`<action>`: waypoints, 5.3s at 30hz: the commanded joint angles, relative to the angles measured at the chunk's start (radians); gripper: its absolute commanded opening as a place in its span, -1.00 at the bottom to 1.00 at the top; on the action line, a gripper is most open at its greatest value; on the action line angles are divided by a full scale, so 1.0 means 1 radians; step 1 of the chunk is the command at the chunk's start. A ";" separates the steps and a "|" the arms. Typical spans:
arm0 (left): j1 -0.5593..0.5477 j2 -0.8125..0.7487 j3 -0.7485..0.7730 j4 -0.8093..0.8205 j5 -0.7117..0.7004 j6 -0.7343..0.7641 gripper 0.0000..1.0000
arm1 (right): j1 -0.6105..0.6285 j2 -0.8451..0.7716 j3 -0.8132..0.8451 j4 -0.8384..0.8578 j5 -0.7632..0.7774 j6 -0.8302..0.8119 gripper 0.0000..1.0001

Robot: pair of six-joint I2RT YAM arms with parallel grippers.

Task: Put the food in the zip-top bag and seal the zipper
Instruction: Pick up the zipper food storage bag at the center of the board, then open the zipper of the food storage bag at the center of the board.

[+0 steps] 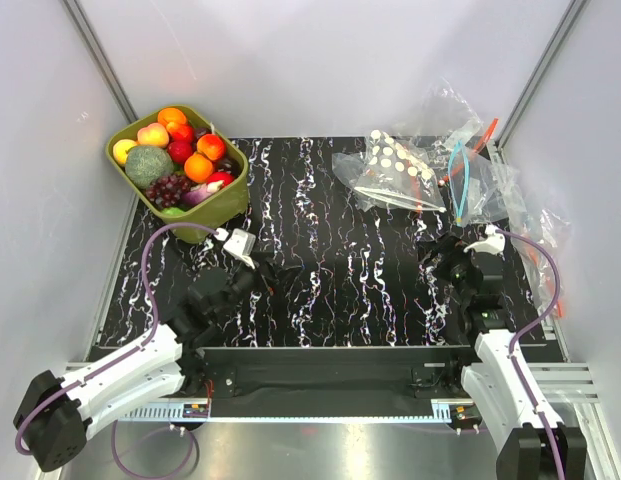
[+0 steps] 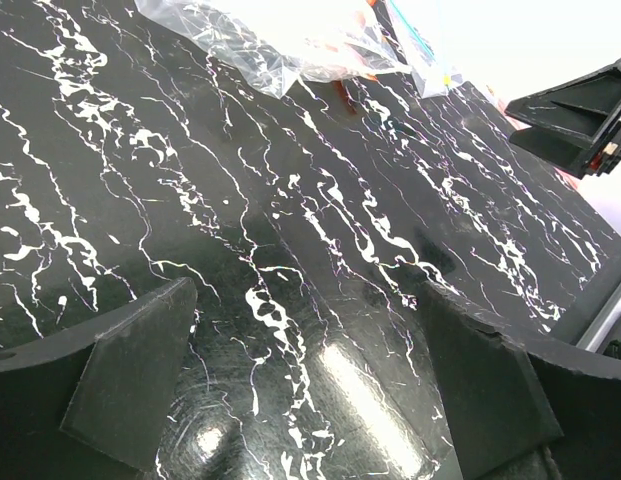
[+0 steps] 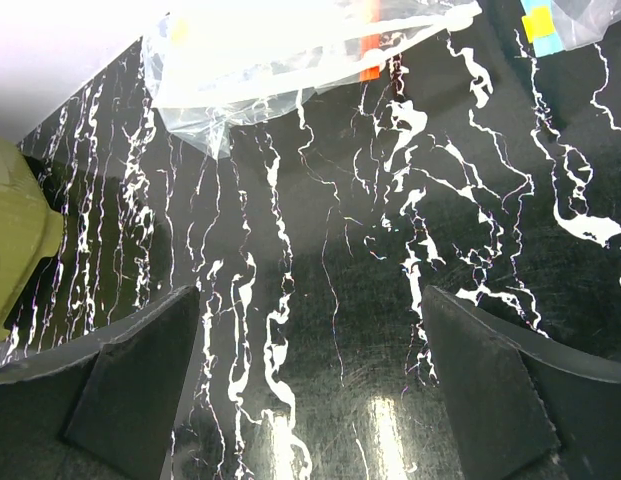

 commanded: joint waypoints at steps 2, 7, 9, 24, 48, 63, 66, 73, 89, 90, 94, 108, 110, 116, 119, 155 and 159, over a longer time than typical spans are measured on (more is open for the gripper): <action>-0.005 -0.019 -0.002 0.066 -0.030 0.036 0.98 | 0.003 -0.034 0.031 0.003 0.013 -0.005 1.00; -0.005 -0.014 -0.005 0.071 -0.043 0.039 0.98 | 0.003 0.091 0.182 -0.016 0.016 -0.066 0.96; -0.005 -0.007 0.000 0.067 -0.040 0.036 0.98 | 0.004 0.191 0.239 -0.045 0.034 -0.092 0.94; -0.005 0.027 0.018 0.061 -0.026 0.027 0.98 | 0.004 0.768 0.736 -0.279 0.013 -0.279 0.47; -0.005 0.032 0.014 0.084 0.016 0.004 0.98 | 0.217 1.029 0.767 0.204 0.178 -1.118 0.35; -0.005 0.032 0.014 0.083 0.014 0.004 0.98 | 0.311 1.133 0.793 0.258 0.344 -1.310 0.06; -0.005 0.032 0.014 0.081 0.011 0.005 0.98 | 0.320 1.161 0.804 0.264 0.369 -1.338 0.06; -0.005 0.033 0.014 0.081 0.010 0.010 0.98 | 0.323 1.199 0.822 0.316 0.442 -1.365 -0.20; -0.003 0.053 0.035 0.052 -0.016 0.007 0.98 | 0.418 1.025 0.959 -0.094 0.450 -0.849 -1.00; -0.005 0.055 0.040 0.049 -0.018 0.005 0.98 | 0.444 1.011 0.986 -0.157 0.436 -0.807 -1.00; -0.005 0.062 0.047 0.029 -0.035 -0.002 0.98 | 0.504 0.946 1.016 -0.341 0.419 -0.590 -1.00; -0.005 0.085 0.037 0.106 0.074 -0.008 0.98 | 0.714 0.794 0.865 -0.489 0.117 -0.086 -1.00; -0.005 0.105 0.041 0.104 0.079 -0.010 0.98 | 0.740 0.777 0.852 -0.477 0.111 -0.045 -1.00; -0.003 0.150 0.054 0.115 0.085 -0.025 0.98 | 0.817 0.737 0.839 -0.467 0.132 0.024 -1.00; -0.003 0.154 0.049 0.120 0.089 -0.031 0.98 | 0.832 0.724 0.838 -0.467 0.134 0.040 -1.00; 0.017 0.338 0.136 0.090 0.164 -0.061 -1.00 | 0.931 0.608 0.847 -0.685 0.255 0.110 -0.82; 0.017 0.334 0.136 0.095 0.180 -0.059 -1.00 | 0.952 0.638 0.887 -0.740 0.299 0.121 -0.60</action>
